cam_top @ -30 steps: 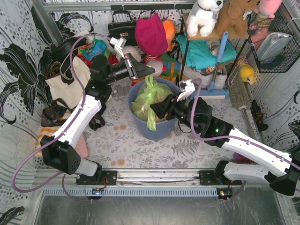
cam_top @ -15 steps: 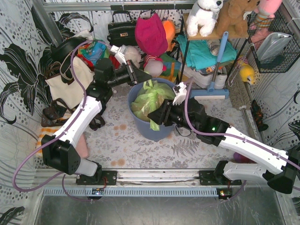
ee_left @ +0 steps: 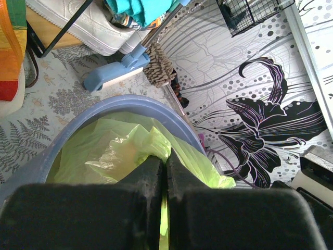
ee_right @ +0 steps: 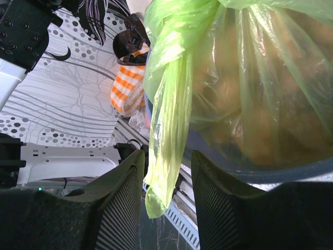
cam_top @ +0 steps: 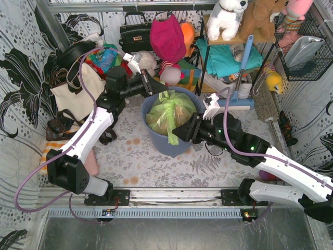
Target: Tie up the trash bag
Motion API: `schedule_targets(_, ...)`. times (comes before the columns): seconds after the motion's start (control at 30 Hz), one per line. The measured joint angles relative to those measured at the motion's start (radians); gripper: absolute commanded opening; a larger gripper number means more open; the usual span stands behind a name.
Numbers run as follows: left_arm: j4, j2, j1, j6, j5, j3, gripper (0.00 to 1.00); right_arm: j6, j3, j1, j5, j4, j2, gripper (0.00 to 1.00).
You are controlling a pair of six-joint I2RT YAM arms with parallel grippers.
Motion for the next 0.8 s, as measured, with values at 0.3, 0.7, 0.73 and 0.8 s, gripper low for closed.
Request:
schedule_targets(0.3, -0.003, 0.006, 0.0, 0.0, -0.003, -0.007, 0.1, 0.002, 0.0, 0.0, 0.0, -0.052, -0.029, 0.37)
schedule_targets(0.7, -0.005, 0.006, 0.0, 0.0, -0.011, -0.013, 0.1, 0.001, 0.022, 0.0, -0.064, -0.032, 0.006, 0.33)
schedule_targets(0.73, -0.005, 0.006, 0.0, 0.0, -0.011, -0.014, 0.1, 0.001, 0.022, 0.0, -0.065, -0.031, 0.006, 0.33)
schedule_targets(0.8, -0.004, 0.006, 0.0, 0.0, -0.011, -0.014, 0.1, 0.002, 0.023, 0.0, -0.064, -0.031, 0.005, 0.31)
